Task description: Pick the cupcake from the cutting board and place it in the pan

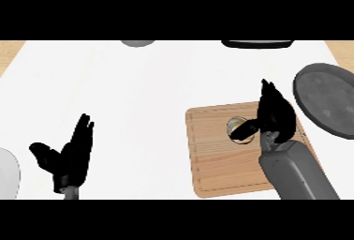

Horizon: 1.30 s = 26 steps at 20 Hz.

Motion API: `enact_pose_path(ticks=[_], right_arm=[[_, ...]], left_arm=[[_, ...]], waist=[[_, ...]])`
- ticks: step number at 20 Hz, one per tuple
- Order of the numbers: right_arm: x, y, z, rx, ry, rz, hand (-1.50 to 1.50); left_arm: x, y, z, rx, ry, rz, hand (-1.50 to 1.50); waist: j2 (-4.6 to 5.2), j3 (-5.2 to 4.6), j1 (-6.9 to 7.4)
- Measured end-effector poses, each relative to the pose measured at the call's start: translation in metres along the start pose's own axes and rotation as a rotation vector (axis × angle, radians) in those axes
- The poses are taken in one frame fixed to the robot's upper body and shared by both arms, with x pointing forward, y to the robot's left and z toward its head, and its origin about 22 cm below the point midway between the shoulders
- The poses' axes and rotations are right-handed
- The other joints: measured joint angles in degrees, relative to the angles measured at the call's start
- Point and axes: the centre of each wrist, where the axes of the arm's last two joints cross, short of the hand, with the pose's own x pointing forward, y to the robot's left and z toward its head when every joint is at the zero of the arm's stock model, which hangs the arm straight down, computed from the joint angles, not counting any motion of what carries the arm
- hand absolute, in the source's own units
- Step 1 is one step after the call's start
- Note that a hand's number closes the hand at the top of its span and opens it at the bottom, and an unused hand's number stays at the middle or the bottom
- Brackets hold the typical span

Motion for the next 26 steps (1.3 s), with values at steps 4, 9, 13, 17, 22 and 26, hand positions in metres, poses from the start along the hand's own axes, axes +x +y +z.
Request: enact_pose_path(ticks=[4,9,13,17,22,26], right_arm=[[0.002,0.001,-0.006,0.131,0.025,0.028,-1.5],[-0.002,0.009,-0.007,0.244,0.036,0.04,-1.5],[-0.001,0.011,0.0,0.256,0.022,0.048,-1.5],[-0.004,0.011,0.002,0.239,0.016,0.039,-1.5],[-0.009,0.021,-0.002,0.207,0.029,0.063,-1.5],[-0.018,0.03,-0.009,0.202,0.063,0.083,-1.5]], left_arm=[[-0.001,0.004,0.001,0.001,0.007,0.004,0.0],[0.0,0.005,0.002,0.004,0.013,0.011,0.0],[0.0,0.004,0.001,0.007,0.012,0.013,0.0],[-0.002,0.002,0.002,0.006,0.007,0.009,0.0],[-0.002,-0.003,0.001,0.008,0.002,0.007,0.0],[-0.001,-0.002,-0.001,0.007,0.01,0.015,0.0]], waist=[[-0.02,0.06,-0.29],[-0.06,0.11,-0.56],[-0.09,0.15,-0.69],[-0.08,0.16,-0.66],[-0.06,0.21,-0.59],[-0.06,0.2,-0.56]])
